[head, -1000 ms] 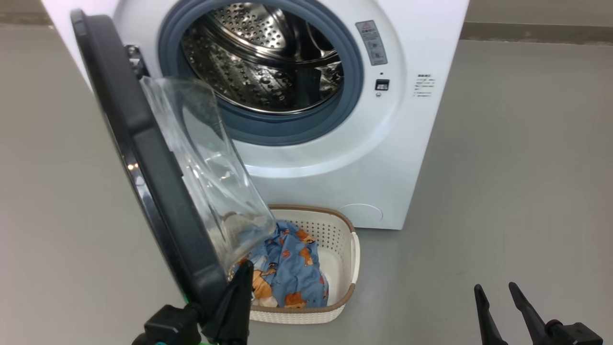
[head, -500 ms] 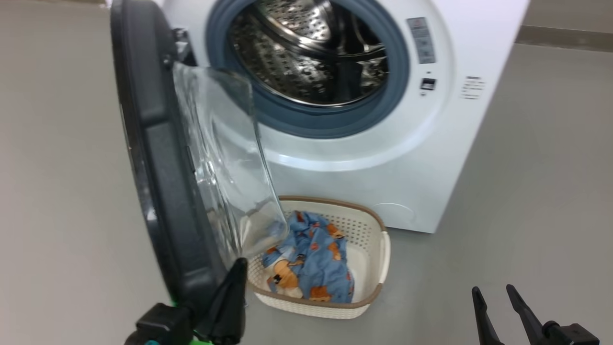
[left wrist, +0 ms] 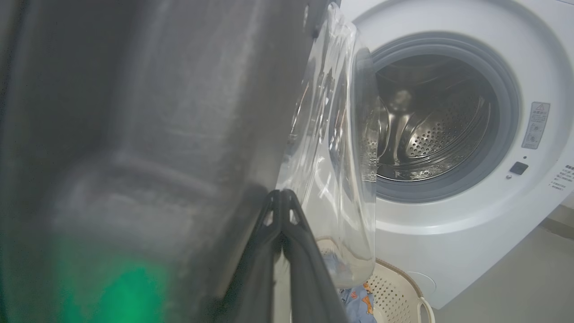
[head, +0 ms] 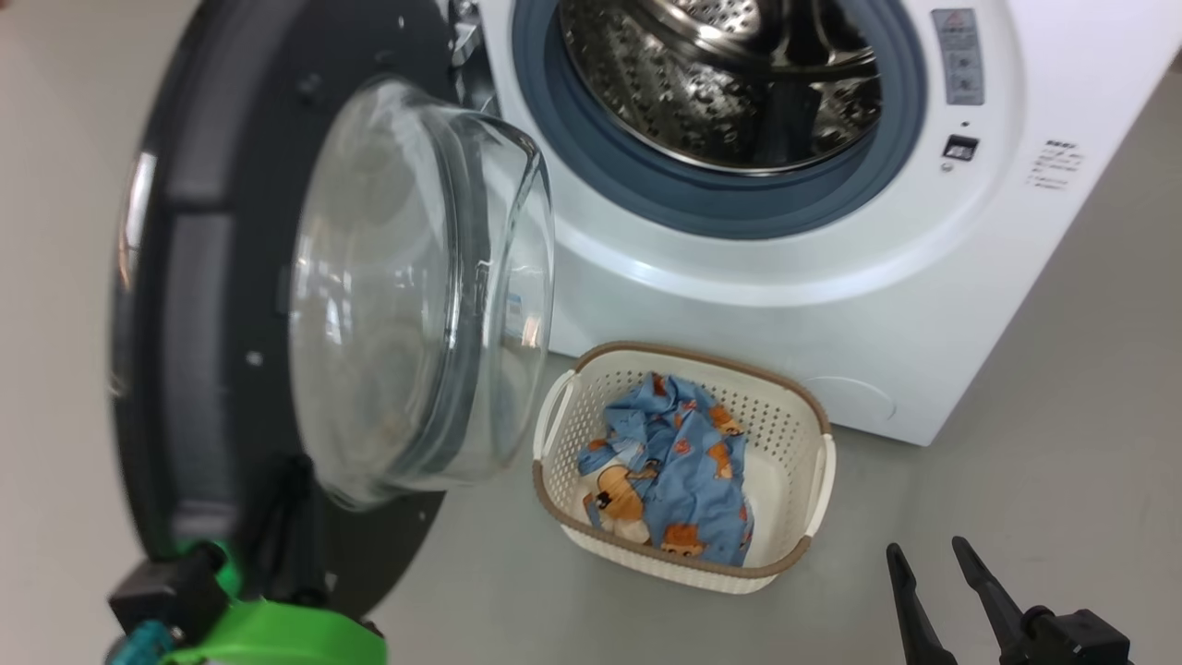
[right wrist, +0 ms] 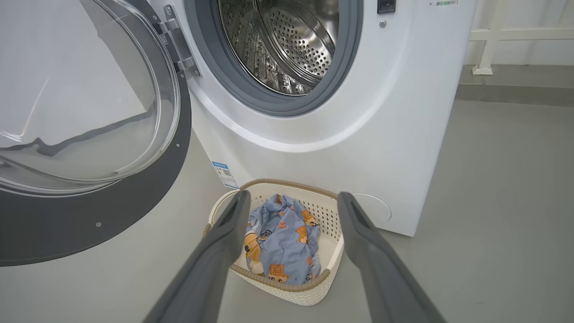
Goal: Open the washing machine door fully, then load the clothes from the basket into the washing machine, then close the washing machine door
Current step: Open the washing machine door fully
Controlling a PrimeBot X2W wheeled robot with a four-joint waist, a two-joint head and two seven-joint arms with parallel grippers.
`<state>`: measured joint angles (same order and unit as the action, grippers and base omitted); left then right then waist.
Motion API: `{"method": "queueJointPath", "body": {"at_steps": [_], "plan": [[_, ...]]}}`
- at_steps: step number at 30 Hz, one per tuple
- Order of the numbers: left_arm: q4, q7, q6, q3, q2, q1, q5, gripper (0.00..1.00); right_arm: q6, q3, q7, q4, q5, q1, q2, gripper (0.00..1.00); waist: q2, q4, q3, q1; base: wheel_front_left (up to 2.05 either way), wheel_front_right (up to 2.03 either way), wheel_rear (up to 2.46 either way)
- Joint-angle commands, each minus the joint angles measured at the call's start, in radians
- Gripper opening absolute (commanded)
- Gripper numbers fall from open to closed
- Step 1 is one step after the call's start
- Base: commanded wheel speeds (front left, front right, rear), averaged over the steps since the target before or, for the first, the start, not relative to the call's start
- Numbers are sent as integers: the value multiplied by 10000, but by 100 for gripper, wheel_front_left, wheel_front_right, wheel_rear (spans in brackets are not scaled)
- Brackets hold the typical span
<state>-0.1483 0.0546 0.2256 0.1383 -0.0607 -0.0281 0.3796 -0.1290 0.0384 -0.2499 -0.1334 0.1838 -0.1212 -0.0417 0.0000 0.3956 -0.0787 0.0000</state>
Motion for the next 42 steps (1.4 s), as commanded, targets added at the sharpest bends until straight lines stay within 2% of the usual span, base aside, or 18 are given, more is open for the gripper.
{"method": "queueJointPath", "body": {"at_steps": [1,8,19,27,32,40,42], "plan": [[19,117,133,-592,-251,502,39,0,-17,-304,-118,185,-113,329,-104,100,0,169,-182,0,0,0,0],[1592,924,202,-1611,-548,1358,416,0,-17,-418,-118,65,-95,371,-185,100,0,-8,-220,0,0,0,0],[4086,1809,293,-2837,-1359,2572,585,0,-17,-411,-118,-44,-2,302,-187,100,0,-444,-10,0,0,0,0],[5842,2047,31,-3342,-1708,3403,534,0,-17,-499,-118,-168,92,218,-161,100,0,-619,166,0,0,0,0],[6051,2067,-144,-3596,-1670,3633,335,0,-17,-481,-118,-193,121,186,-156,100,0,-699,224,0,0,0,0],[5259,2070,-473,-4009,-1268,3319,115,0,-17,-492,-118,-238,156,146,-148,100,0,-805,366,0,0,0,0],[4807,2070,-565,-4091,-1111,3113,55,23,-17,-496,-118,-238,166,154,-144,100,0,-855,395,0,0,0,0]]}}
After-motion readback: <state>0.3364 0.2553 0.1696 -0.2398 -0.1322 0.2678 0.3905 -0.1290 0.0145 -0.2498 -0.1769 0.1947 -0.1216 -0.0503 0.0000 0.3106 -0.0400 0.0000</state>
